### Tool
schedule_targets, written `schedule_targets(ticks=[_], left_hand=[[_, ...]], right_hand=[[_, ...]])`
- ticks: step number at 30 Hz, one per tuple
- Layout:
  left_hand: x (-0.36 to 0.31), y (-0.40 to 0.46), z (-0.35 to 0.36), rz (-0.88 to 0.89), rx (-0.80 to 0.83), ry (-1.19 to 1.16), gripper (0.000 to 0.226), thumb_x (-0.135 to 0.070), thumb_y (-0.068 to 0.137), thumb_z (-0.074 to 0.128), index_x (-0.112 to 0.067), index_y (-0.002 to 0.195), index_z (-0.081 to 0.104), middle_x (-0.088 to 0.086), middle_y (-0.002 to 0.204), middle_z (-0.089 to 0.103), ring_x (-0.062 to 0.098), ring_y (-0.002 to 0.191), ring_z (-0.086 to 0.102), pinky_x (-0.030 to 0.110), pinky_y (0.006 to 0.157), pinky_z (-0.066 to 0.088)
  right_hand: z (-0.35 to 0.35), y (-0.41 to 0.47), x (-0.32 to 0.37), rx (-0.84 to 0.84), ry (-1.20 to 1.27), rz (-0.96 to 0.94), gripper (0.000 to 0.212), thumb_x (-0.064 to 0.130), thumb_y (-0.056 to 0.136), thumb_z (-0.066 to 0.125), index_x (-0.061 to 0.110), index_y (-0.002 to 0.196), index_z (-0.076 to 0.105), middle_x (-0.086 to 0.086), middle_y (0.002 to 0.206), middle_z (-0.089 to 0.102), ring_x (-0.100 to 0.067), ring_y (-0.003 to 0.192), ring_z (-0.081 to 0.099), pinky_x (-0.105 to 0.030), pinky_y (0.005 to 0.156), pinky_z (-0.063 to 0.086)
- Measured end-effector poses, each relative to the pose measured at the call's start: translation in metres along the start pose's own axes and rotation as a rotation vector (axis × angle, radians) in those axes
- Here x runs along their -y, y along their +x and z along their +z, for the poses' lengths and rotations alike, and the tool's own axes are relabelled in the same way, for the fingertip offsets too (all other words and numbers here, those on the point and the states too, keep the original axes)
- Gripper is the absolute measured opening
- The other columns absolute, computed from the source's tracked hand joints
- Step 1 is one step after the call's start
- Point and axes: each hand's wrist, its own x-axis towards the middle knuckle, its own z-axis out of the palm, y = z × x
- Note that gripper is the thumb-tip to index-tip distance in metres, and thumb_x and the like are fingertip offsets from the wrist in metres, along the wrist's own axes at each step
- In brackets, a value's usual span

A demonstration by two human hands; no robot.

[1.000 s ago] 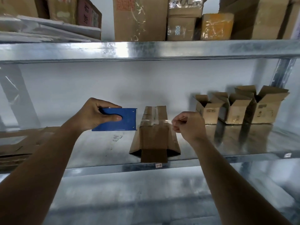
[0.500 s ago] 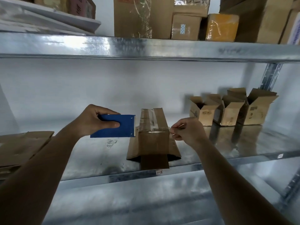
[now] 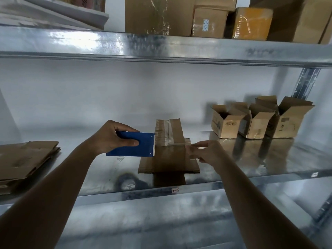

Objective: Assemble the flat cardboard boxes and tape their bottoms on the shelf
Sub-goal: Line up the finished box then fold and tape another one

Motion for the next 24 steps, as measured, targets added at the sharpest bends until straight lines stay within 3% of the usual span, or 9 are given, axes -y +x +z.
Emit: schedule_targets(ticks=[3,6,9,10,12,15,17,20,24], left_hand=[[-0.001,0.003,0.000,0.005,0.012,0.008,0.035,-0.008,0.076,0.090,-0.025,0.107,0.081,-0.011,0.099,0.080,0.009,0.092,0.075,0.034,0.083,0.060],[-0.002,0.006,-0.002,0.014,0.018,0.003,0.036,-0.009,0.076,0.090,-0.026,0.107,0.081,-0.011,0.100,0.080,0.009,0.093,0.076,0.033,0.084,0.059],[0.002,0.009,-0.001,0.011,0.024,-0.006,0.037,-0.009,0.075,0.090,-0.025,0.107,0.081,-0.010,0.101,0.080,0.011,0.095,0.076,0.035,0.085,0.060],[0.003,0.010,-0.001,0.013,0.024,-0.007,0.037,-0.009,0.075,0.090,-0.025,0.108,0.081,-0.010,0.101,0.080,0.012,0.095,0.076,0.037,0.085,0.060],[0.006,0.010,0.000,0.014,0.026,-0.009,0.037,-0.009,0.076,0.090,-0.024,0.109,0.081,-0.009,0.102,0.080,0.012,0.095,0.075,0.037,0.086,0.060],[0.010,0.011,0.001,0.001,0.034,-0.030,0.036,-0.009,0.077,0.089,-0.025,0.109,0.081,-0.009,0.101,0.080,0.012,0.095,0.075,0.035,0.086,0.060],[0.013,0.011,0.000,0.001,0.039,-0.034,0.036,-0.009,0.078,0.089,-0.025,0.110,0.081,-0.009,0.102,0.080,0.012,0.095,0.075,0.034,0.085,0.059],[0.017,0.010,-0.001,-0.003,0.048,-0.037,0.036,-0.010,0.079,0.088,-0.024,0.111,0.080,-0.008,0.103,0.080,0.012,0.096,0.075,0.031,0.083,0.059],[0.024,0.004,-0.014,0.001,0.041,-0.055,0.036,-0.013,0.078,0.087,-0.021,0.112,0.080,-0.004,0.105,0.080,0.016,0.097,0.076,0.034,0.083,0.061]], right_hand=[[0.002,0.004,-0.015,-0.073,-0.292,-0.045,0.020,0.042,0.077,0.088,0.025,0.082,0.079,0.008,0.086,0.075,-0.002,0.061,0.065,-0.017,0.063,0.048],[0.011,0.006,-0.028,-0.270,-0.362,-0.141,0.025,0.038,0.084,0.086,0.019,0.098,0.081,0.002,0.094,0.077,-0.007,0.073,0.067,-0.023,0.069,0.048],[0.028,0.003,-0.018,-0.584,-0.374,-0.540,0.014,0.017,0.099,0.070,0.011,0.109,0.077,-0.006,0.104,0.075,-0.018,0.089,0.072,-0.023,0.074,0.051],[0.035,0.001,-0.013,-0.608,-0.406,-0.682,0.017,0.015,0.102,0.065,0.009,0.115,0.076,-0.007,0.110,0.075,-0.018,0.094,0.072,-0.024,0.078,0.055],[0.050,-0.001,-0.004,-0.454,-0.507,-0.854,0.032,0.024,0.108,0.057,0.010,0.133,0.068,-0.007,0.131,0.070,-0.016,0.115,0.067,-0.027,0.097,0.054],[0.071,-0.001,0.000,-0.174,-0.698,-0.823,0.053,0.042,0.112,0.031,0.015,0.154,0.048,-0.004,0.161,0.045,-0.018,0.150,0.040,-0.037,0.121,0.034],[0.078,0.001,-0.006,-0.140,-0.775,-0.834,0.051,0.040,0.111,0.035,0.014,0.152,0.050,-0.004,0.160,0.044,-0.020,0.152,0.034,-0.043,0.124,0.031],[0.077,0.005,-0.013,-0.176,-0.813,-0.872,0.041,0.029,0.107,0.055,0.014,0.144,0.059,-0.005,0.149,0.058,-0.024,0.144,0.048,-0.051,0.118,0.042],[0.070,0.010,-0.012,-0.147,-0.843,-0.853,0.041,0.034,0.108,0.049,0.017,0.144,0.060,-0.003,0.144,0.062,-0.022,0.139,0.055,-0.050,0.118,0.042]])
